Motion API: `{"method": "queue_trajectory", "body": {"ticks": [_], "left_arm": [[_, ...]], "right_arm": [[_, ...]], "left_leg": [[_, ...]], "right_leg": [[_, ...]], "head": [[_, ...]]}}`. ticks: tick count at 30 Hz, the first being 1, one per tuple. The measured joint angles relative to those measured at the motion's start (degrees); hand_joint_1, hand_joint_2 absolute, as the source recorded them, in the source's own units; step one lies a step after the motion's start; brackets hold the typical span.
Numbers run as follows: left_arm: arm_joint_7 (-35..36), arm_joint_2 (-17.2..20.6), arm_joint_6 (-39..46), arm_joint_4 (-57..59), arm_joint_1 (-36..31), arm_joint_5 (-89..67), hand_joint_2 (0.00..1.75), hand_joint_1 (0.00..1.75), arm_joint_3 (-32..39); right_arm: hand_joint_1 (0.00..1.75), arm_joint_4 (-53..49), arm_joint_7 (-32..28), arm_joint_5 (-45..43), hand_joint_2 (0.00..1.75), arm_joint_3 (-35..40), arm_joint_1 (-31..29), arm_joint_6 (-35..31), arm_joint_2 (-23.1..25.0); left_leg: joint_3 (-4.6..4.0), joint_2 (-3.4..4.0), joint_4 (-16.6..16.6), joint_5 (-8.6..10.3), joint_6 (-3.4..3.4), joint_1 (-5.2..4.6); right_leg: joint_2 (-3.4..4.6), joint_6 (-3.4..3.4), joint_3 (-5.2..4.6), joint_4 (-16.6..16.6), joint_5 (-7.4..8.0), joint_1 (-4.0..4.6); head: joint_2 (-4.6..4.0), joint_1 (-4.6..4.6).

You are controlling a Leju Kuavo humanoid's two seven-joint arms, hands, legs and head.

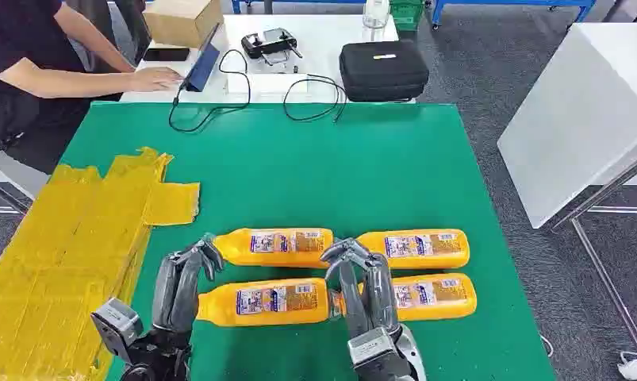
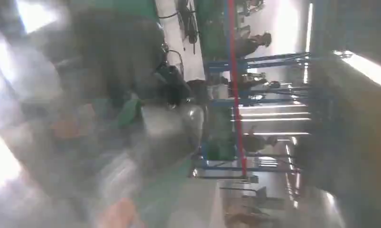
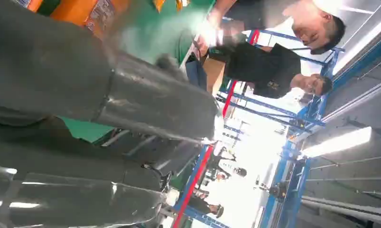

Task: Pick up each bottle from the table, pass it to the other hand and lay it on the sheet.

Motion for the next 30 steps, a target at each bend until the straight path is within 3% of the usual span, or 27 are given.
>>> {"method": "queue_trajectory", "body": {"ticks": [3, 7, 17, 18, 19, 20, 24, 25, 30], "left_arm": [[-0.34, 0.00, -0.32, 0.00, 0.00, 0.34, 0.00, 1.75, 0.00], [-6.67, 0.31, -2.91, 1.82, -0.27, 4.79, 0.00, 1.75, -0.02], [-7.96, 0.98, -3.43, 4.48, -0.55, 5.40, 0.00, 1.75, 0.02], [-7.96, 1.01, -3.43, 4.61, -0.60, 5.40, 0.00, 1.75, 0.02], [-7.96, 1.01, -3.45, 4.76, -0.64, 5.40, 0.00, 0.47, 0.02], [-7.96, 1.03, -3.45, 4.81, -0.68, 5.40, 0.00, 0.00, 0.02], [-7.32, 1.05, -2.27, 4.79, -1.07, 4.79, 0.00, 0.00, 0.02], [-6.73, 1.05, -2.03, 4.79, -1.10, 4.79, 0.00, 0.00, 0.02], [-5.33, 1.05, -1.51, 4.79, -1.08, 5.33, 0.00, 0.00, 0.11]], "right_arm": [[1.75, 0.00, -0.26, -0.75, 0.00, 0.00, 0.02, 0.41, 0.00], [1.75, -2.19, -8.27, -16.38, 0.00, -3.72, 4.68, 8.97, -2.36], [1.75, -4.24, -9.90, -16.33, 0.00, -10.75, 9.08, 13.16, -4.02], [1.10, -4.28, -9.88, -16.28, 0.00, -10.91, 9.17, 13.16, -4.02], [0.00, -4.31, -9.86, -16.15, 0.00, -11.10, 9.26, 13.16, -4.02], [0.00, -4.33, -9.81, -16.07, 0.00, -11.26, 9.30, 13.16, -4.02], [0.00, -4.87, -9.81, -15.63, 0.00, -11.93, 9.32, 13.14, -3.98], [0.00, -5.01, -9.81, -15.47, 1.75, -12.22, 9.35, 13.14, -3.96], [0.00, -5.55, -4.85, -9.86, 1.75, -12.81, 9.86, 12.11, -3.93]], "left_leg": [[0.01, 0.00, 0.00, 0.00, 0.00, 0.00], [0.01, -0.28, 0.01, -0.01, 0.01, -0.01], [0.03, 0.05, 0.00, -0.04, 0.05, -0.03], [0.04, 0.05, 0.00, -0.04, 0.05, -0.02], [0.05, 0.05, 0.00, -0.03, 0.04, -0.02], [0.05, 0.05, 0.00, -0.03, 0.04, -0.01], [0.05, 0.04, 0.00, -0.02, 0.04, -0.01], [0.04, 0.04, 0.00, -0.02, 0.04, -0.02], [0.02, 0.04, 0.01, -0.03, 0.05, -0.03]], "right_leg": [[0.00, 0.00, -0.01, 0.00, 0.00, 0.00], [-0.12, 0.02, 0.09, -0.02, -0.02, -0.01], [0.04, 0.06, 0.01, -0.02, 0.03, -0.02], [0.04, 0.06, 0.02, -0.01, 0.03, -0.02], [0.04, 0.06, 0.03, -0.01, 0.03, -0.01], [0.04, 0.06, 0.03, -0.01, 0.03, -0.01], [0.04, 0.06, 0.03, -0.01, 0.03, -0.01], [0.04, 0.06, 0.03, -0.01, 0.03, -0.02], [0.04, 0.06, 0.03, -0.01, 0.03, -0.02]], "head": [[0.00, 0.00], [0.00, 0.00], [0.00, 0.00], [0.00, -0.02], [0.00, 0.00], [0.00, 0.00], [0.00, 0.00], [0.00, 0.00], [0.00, 0.00]]}}
